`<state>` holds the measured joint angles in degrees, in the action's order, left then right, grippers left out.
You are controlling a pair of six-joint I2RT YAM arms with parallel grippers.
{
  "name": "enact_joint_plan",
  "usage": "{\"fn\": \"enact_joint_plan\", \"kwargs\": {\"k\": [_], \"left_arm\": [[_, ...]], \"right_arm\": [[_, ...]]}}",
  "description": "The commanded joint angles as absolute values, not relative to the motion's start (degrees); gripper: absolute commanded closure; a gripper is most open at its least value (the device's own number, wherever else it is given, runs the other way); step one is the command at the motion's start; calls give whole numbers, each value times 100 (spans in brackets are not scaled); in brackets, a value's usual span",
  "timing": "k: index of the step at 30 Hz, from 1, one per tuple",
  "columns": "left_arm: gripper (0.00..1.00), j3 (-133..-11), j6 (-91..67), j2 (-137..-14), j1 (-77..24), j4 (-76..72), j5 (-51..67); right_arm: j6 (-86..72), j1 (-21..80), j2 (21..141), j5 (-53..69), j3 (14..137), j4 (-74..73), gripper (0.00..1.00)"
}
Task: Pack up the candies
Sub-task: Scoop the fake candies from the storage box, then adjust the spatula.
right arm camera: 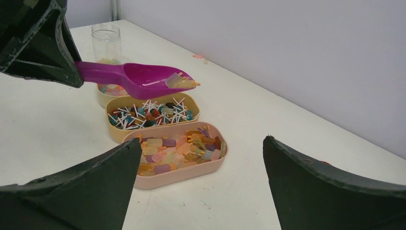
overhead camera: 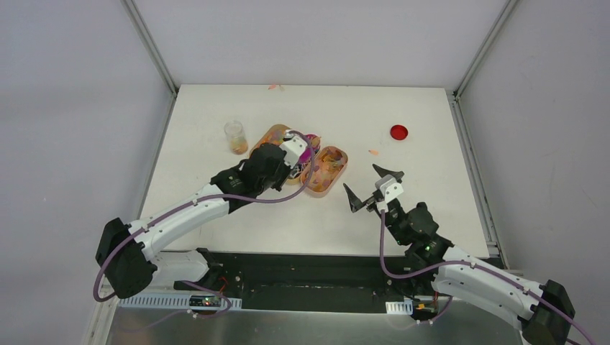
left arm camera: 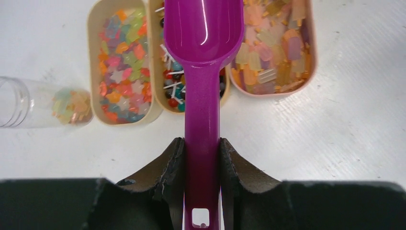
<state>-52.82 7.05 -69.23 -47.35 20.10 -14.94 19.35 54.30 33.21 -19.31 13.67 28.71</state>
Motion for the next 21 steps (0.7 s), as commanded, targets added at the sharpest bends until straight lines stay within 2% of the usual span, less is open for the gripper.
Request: {"fn": "enact_joint_plan", "kwargs": {"k": [1, 11, 21], "left_arm": [[100, -5507, 635, -6551, -4335, 2079, -1461], [100, -5816, 350, -6162, -3369, 2574, -1227], [100, -6388, -357, -6143, -3081, 3374, -1298]], "right_arm": [[1853, 5423, 3342, -1865, 1608, 3190, 0], [1881, 5428, 3285, -1872, 1513, 3204, 0], [1851, 5424, 3174, -1865, 1444, 3170, 0]]}}
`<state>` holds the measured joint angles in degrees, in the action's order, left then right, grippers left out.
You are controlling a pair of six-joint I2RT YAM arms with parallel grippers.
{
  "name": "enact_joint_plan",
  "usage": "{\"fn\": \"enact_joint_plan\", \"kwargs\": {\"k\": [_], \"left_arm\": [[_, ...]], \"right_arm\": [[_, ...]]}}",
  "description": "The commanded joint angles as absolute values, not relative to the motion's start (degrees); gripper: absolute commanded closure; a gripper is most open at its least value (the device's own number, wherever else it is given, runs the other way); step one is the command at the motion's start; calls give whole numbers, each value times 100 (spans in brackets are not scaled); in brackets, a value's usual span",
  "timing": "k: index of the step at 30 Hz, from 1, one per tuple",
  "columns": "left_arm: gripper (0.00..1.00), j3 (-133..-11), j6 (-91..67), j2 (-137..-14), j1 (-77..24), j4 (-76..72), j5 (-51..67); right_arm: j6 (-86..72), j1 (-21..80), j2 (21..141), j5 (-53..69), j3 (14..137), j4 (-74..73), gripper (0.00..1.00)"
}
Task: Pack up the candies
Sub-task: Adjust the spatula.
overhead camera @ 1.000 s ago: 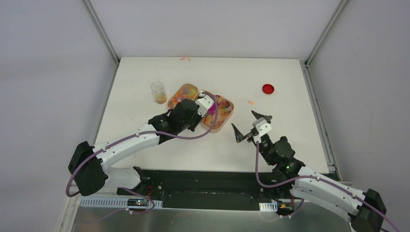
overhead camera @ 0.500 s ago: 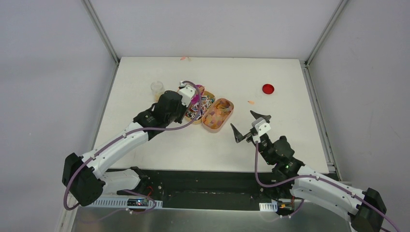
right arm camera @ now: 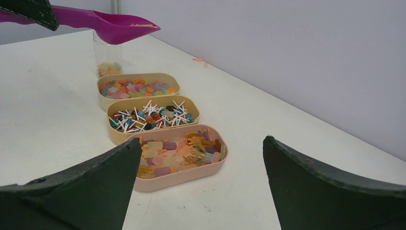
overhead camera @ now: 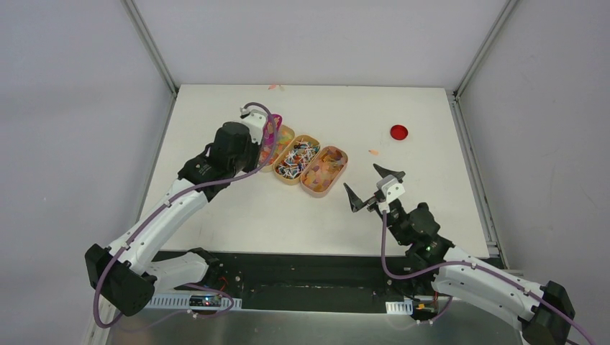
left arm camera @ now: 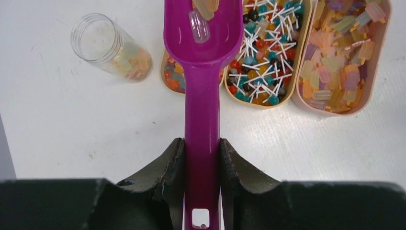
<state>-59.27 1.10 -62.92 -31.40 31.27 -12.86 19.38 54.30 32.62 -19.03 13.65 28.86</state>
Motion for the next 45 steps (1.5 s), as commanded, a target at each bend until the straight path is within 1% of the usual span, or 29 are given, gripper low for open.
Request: {"fn": "enact_joint_plan", "kwargs": {"k": [1, 14, 20, 27, 36, 45], "left_arm": [[100, -6442, -415, -6136, -3077, 3447, -1320], [100, -7098, -1173, -6363, -3023, 4318, -1848], [100, -7259, -1567, -6416, -3023, 4439, -2007], [100, -7230, -1679, -6387, -3023, 4456, -2086], [100, -7193, -2254, -6352, -3023, 4456, -2740], [100, -7672, -2491, -6659, -3023, 4886, -2904]], "right_arm": [[1846, 5423, 3156, -1864, 1442, 3160, 0], [1743, 5426, 3093, -1865, 1413, 3111, 0], [1723, 5423, 3158, -1863, 1419, 3122, 0], [1688, 5427, 3210, -1837, 1450, 3129, 0], [1639, 5423, 3265, -1799, 1498, 3138, 0], [1646, 5425, 3252, -1793, 1599, 3009, 0]]}}
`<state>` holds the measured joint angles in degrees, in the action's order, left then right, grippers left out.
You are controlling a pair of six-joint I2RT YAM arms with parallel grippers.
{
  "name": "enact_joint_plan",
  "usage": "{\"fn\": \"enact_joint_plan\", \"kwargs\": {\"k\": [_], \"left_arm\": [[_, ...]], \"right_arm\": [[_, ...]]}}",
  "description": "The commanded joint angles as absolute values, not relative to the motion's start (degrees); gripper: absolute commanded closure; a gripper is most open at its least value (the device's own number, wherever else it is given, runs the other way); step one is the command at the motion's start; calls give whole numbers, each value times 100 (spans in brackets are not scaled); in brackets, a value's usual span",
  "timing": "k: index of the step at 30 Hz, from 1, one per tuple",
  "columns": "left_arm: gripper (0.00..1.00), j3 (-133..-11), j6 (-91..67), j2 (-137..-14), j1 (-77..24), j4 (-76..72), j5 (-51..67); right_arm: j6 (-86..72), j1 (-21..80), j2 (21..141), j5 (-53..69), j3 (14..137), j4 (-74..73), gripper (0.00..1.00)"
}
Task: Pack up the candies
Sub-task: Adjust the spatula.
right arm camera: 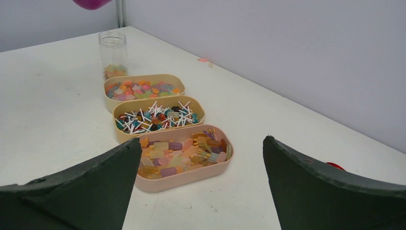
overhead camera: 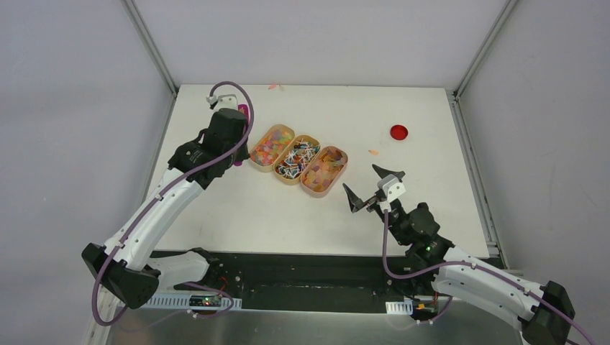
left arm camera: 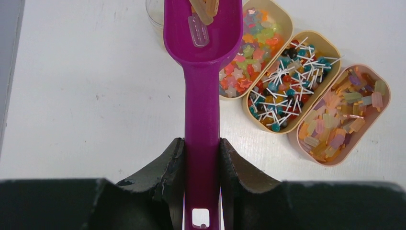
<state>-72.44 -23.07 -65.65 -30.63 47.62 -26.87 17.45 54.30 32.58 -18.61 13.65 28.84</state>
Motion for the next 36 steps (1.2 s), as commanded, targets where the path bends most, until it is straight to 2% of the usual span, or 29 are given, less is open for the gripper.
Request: {"fn": "enact_joint_plan", "kwargs": {"k": [1, 11, 17, 23, 27, 36], "left_arm": [[100, -7726, -2477, -6688, -3023, 4956, -2885], [100, -8362, -2219, -7253, -2979, 5728, -2340], [100, -8307, -1890, -7120, -2984, 5568, -2051], [100, -8113, -1365, -6788, -2979, 5261, -1430], [100, -7972, -1001, -6552, -2979, 5067, -1089], [100, -7774, -490, -6286, -2979, 4853, -671]], "right_arm": [[1645, 5423, 3254, -1794, 1593, 3006, 0], [1708, 5425, 3496, -1610, 1645, 3195, 0], [2324, 5424, 4772, -698, 2347, 3702, 0], [3380, 5416, 6363, 861, 3384, 4112, 1], [3963, 5408, 7252, 1672, 4342, 3901, 9], [4962, 5409, 8506, 2144, 5690, 3586, 21]]}}
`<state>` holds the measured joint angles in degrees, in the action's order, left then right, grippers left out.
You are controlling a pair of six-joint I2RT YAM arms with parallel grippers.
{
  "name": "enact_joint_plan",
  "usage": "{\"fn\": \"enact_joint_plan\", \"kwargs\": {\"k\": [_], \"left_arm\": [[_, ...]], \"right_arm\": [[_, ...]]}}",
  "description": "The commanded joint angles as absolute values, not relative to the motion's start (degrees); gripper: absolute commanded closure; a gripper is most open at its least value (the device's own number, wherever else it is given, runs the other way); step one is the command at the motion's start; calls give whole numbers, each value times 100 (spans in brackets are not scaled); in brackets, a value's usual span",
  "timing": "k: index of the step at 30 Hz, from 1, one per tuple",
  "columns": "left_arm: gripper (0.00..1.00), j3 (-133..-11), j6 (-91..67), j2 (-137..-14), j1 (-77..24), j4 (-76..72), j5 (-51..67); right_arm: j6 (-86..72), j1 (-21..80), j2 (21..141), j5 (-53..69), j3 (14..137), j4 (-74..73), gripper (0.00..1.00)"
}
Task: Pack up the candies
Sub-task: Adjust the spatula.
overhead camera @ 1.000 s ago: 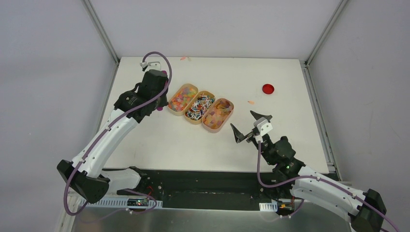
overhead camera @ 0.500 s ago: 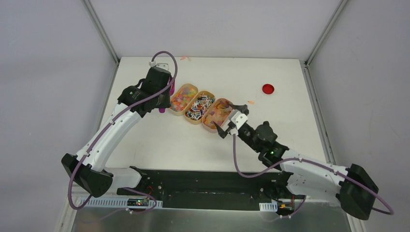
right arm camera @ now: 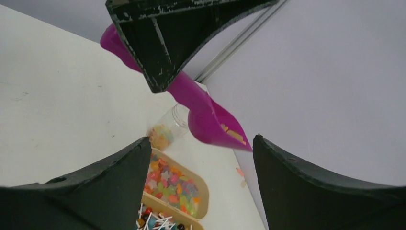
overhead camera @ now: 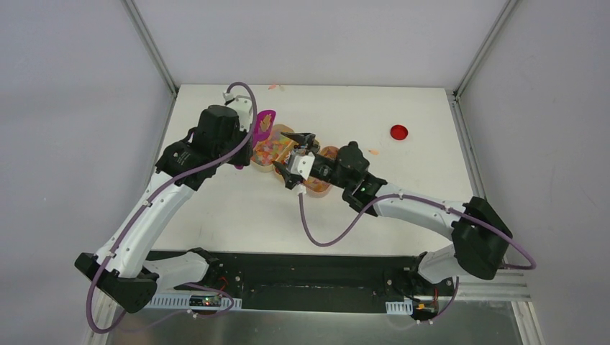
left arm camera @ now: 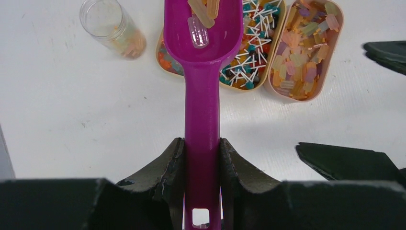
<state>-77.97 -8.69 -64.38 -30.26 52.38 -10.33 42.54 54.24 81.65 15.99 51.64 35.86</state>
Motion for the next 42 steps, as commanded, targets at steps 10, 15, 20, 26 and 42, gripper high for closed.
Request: {"fn": "enact_joint_plan", "kwargs": {"k": [10, 15, 20, 26, 42], "left_arm": [[100, -7629, -105, -5963, -2979, 4556, -11], [100, -7540, 81, -5852, -2979, 4518, 324], [100, -7359, 216, -5686, -2980, 4360, 414], [100, -7284, 264, -5601, -2979, 4295, 381], [100, -6786, 204, -5232, -2979, 3777, 239]], "right_arm": [[5850, 5441, 9105, 2228, 6577, 2802, 30], [6147, 5523, 9256, 1996, 6815, 2665, 35], [6337, 5556, 9375, 1898, 6908, 2681, 46], [6621, 5635, 9461, 1723, 7017, 2615, 64], [7008, 5688, 9453, 1501, 7199, 2588, 100]]}}
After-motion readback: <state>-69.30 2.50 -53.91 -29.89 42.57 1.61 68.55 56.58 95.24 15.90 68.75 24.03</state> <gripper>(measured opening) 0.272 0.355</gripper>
